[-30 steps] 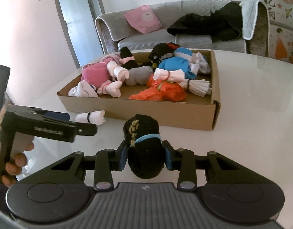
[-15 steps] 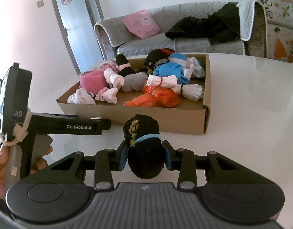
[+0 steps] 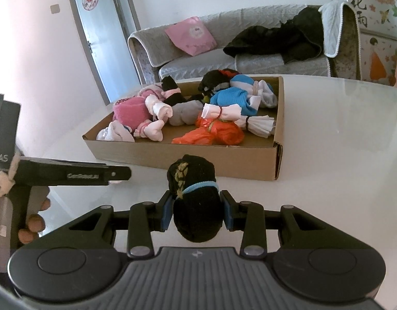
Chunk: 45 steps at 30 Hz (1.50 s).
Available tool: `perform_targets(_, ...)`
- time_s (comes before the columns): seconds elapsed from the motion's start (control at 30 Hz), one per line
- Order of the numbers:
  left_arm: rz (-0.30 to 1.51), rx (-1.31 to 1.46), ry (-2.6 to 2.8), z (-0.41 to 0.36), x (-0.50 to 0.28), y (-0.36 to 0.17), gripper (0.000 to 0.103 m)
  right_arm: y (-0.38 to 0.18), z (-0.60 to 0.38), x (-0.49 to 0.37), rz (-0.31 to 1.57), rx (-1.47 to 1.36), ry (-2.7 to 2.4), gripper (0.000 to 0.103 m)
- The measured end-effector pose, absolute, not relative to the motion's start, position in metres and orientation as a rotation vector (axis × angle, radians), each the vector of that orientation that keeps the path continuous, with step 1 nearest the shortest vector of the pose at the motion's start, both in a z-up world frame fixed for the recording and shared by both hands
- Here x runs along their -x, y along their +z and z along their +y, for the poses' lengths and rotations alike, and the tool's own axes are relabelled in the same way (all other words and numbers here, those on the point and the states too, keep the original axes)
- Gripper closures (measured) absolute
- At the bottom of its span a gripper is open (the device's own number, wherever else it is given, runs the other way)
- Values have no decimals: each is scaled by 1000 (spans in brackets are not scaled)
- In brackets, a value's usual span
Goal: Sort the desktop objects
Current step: 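Grasp the black blue-banded bundle with the right gripper while the left grasps the white black-tied roll, then carry the white roll over the tray while the right carries the black bundle there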
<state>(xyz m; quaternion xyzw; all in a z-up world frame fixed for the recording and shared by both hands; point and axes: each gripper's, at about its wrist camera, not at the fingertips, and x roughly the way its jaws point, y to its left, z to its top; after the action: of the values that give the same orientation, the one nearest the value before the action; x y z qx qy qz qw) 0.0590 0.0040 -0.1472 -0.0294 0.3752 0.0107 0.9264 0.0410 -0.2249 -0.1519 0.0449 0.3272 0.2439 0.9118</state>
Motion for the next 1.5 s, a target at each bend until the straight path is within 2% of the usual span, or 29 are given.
perform_targets(0.4, 725, 64, 2, 35, -29, -117, 46, -146, -243, -31, 659, -149, 465, 68)
perform_targets(0.8, 640, 29, 21, 67, -25, -56, 46, -86, -265, -42, 526, -160, 436, 68)
perform_targets(1.2, 590, 13, -62, 31, -110, -5, 46, -46, -224, -121, 458, -79, 505, 68)
perform_targets(1.5, 667, 10, -82, 9, -160, -20, 46, -64, -201, -160, 531, -48, 550, 68)
